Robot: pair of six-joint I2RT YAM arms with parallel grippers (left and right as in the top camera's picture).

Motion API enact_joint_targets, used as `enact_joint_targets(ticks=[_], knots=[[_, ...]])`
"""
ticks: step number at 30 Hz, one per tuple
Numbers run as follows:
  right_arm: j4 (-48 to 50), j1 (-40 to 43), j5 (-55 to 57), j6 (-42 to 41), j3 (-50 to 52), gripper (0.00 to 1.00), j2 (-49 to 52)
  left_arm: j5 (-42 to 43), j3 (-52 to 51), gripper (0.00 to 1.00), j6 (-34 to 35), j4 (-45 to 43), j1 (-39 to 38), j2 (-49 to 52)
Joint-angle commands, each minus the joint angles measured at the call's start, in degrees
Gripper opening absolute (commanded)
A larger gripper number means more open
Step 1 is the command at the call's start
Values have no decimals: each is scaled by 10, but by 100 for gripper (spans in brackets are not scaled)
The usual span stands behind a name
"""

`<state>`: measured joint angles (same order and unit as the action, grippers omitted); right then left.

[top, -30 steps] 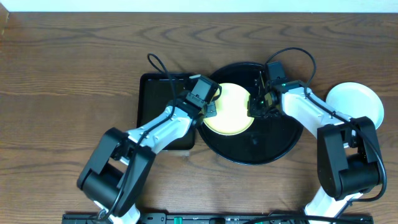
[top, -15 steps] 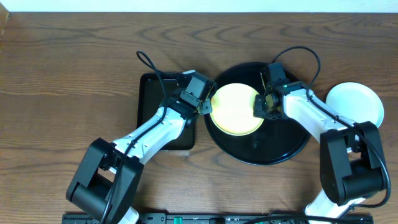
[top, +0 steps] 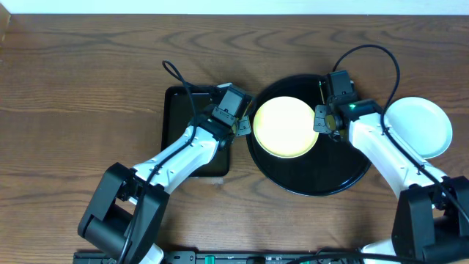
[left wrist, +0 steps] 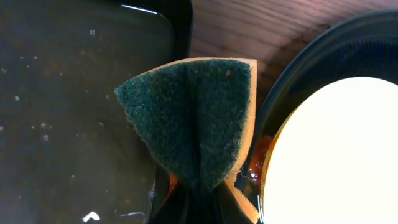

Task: Clean dirty plates on tray and stack at the side
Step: 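Move the sponge back over the small black tray with the left gripper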

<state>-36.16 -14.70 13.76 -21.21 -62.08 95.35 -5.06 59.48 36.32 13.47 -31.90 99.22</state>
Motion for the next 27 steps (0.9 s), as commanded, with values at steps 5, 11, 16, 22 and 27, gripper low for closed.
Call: enact_joint_targets(ticks=[5,11,16,22,27], knots=[[7,2,-110,15,4,8,3,-29,-4,8,-46,12,28,-37],[10,8,-115,10,4,10,7,-30,-4,8,-48,45,76,-37],[10,9,-117,11,4,10,7,14,-5,8,-48,42,116,-33],[8,9,-122,11,4,10,7,126,-5,8,-50,38,163,5],[6,9,-123,11,4,9,7,263,-5,8,-90,19,201,45]])
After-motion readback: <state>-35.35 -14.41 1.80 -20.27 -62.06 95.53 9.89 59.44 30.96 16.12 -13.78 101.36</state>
